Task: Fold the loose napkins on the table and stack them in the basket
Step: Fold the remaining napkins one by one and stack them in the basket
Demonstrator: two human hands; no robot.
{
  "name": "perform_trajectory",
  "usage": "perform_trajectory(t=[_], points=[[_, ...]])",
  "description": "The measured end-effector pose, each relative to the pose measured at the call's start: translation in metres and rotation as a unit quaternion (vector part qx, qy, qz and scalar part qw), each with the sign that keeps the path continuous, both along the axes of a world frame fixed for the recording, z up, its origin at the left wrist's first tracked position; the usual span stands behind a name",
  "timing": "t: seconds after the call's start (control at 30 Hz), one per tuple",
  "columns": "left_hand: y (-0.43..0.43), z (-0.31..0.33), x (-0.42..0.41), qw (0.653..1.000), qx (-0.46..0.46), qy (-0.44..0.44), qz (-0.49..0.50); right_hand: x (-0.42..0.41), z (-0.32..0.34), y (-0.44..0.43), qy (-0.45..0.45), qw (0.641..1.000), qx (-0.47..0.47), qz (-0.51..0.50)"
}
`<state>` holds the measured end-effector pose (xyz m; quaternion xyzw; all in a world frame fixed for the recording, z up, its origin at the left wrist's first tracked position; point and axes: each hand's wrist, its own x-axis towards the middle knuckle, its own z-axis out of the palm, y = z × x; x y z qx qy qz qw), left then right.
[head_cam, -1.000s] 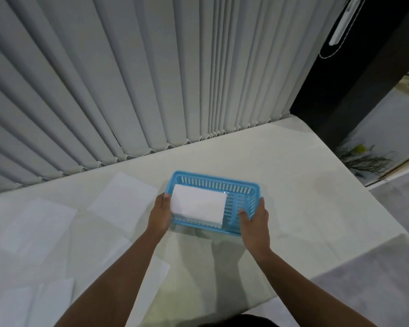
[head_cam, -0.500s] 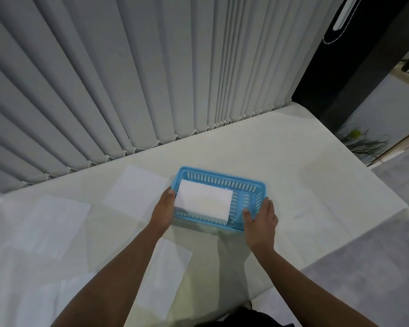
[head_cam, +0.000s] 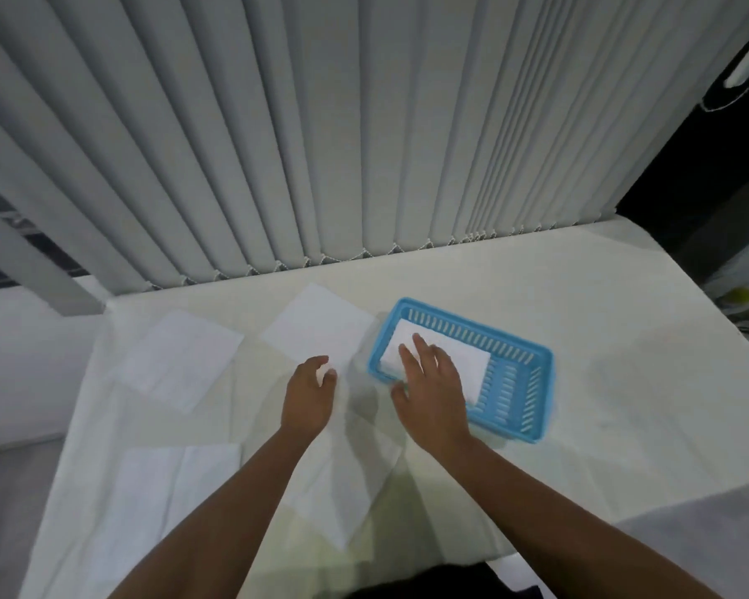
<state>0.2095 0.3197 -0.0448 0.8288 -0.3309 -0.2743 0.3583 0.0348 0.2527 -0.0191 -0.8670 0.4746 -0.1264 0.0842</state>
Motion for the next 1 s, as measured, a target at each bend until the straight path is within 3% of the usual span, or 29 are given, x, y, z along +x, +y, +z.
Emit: perform_trajectory(t=[0.13, 0.27, 0.37, 0.47, 0.6, 0.7, 0.83, 1.0], points=[[0.045, -0.006, 0.016, 0.993, 0.082, -0.082, 0.006, 0.039, -0.014, 0.010, 0.071, 0.988, 0.001, 0.138], [0.082, -0.014, 0.017, 0.978, 0.167, -0.123, -0.010, 0.067, -0.026, 0.017, 0.168, 0.941, -0.003, 0.295], [0.095, -0.018, 0.015, 0.973, 0.189, -0.130, -0.011, 0.081, -0.032, 0.019, 0.227, 0.913, -0.004, 0.337], [0.100, -0.020, 0.016, 0.970, 0.204, -0.130, -0.016, 0.089, -0.036, 0.021, 0.241, 0.906, 0.016, 0.348], [0.095, -0.021, 0.022, 0.976, 0.212, -0.053, -0.008, 0.098, -0.033, 0.021, 0.229, 0.912, 0.035, 0.340], [0.089, -0.016, 0.030, 0.970, 0.231, -0.068, -0.033, 0.104, -0.026, 0.019, 0.200, 0.920, 0.075, 0.330], [0.085, -0.001, 0.044, 0.981, 0.151, -0.119, -0.033, 0.111, -0.009, 0.013, 0.109, 0.941, 0.162, 0.277], [0.092, 0.017, 0.055, 0.983, 0.118, -0.094, -0.105, 0.100, 0.006, 0.012, 0.085, 0.948, 0.162, 0.259]])
